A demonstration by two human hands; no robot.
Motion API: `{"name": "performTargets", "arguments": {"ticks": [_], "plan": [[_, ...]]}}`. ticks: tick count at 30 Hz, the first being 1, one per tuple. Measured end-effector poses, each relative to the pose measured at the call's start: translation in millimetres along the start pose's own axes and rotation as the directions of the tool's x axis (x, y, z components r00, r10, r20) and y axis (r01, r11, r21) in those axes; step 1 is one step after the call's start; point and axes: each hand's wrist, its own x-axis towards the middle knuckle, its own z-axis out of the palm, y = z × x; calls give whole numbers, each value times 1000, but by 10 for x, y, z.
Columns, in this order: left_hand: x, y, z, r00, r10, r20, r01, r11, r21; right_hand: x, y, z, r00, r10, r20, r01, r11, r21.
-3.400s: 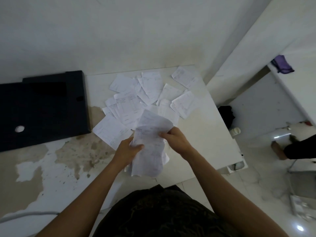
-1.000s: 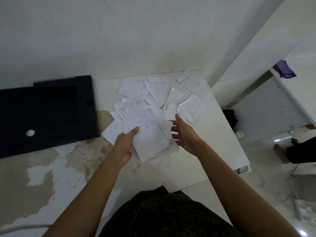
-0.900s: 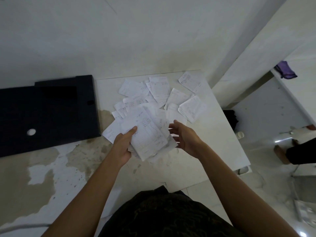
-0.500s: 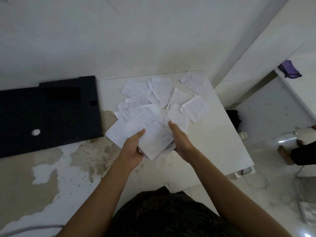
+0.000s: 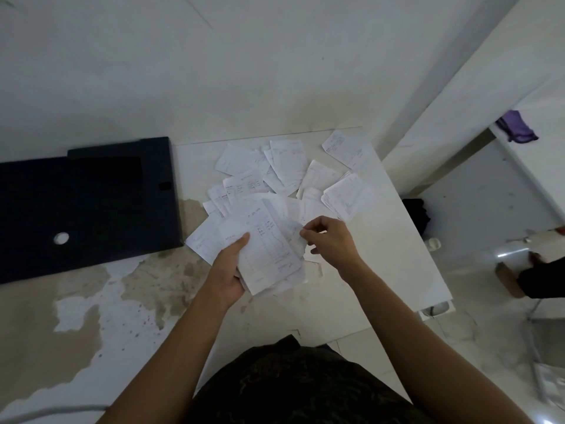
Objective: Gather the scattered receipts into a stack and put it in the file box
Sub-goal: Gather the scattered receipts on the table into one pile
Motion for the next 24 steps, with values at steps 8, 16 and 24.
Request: {"name": "performTargets", "arguments": {"ticks": [8, 16, 24], "plan": [[20, -33, -16, 996, 61, -70, -68, 992, -107, -72, -49, 58, 982, 117, 146, -143, 973, 181], [-9, 8, -32, 998, 55, 37, -54, 998, -28, 24, -153, 34, 996, 74, 51, -72, 997, -41], [38, 4, -13, 994, 24, 106, -10, 992, -127, 66, -272, 35, 998, -49, -40, 53, 993, 105]]}}
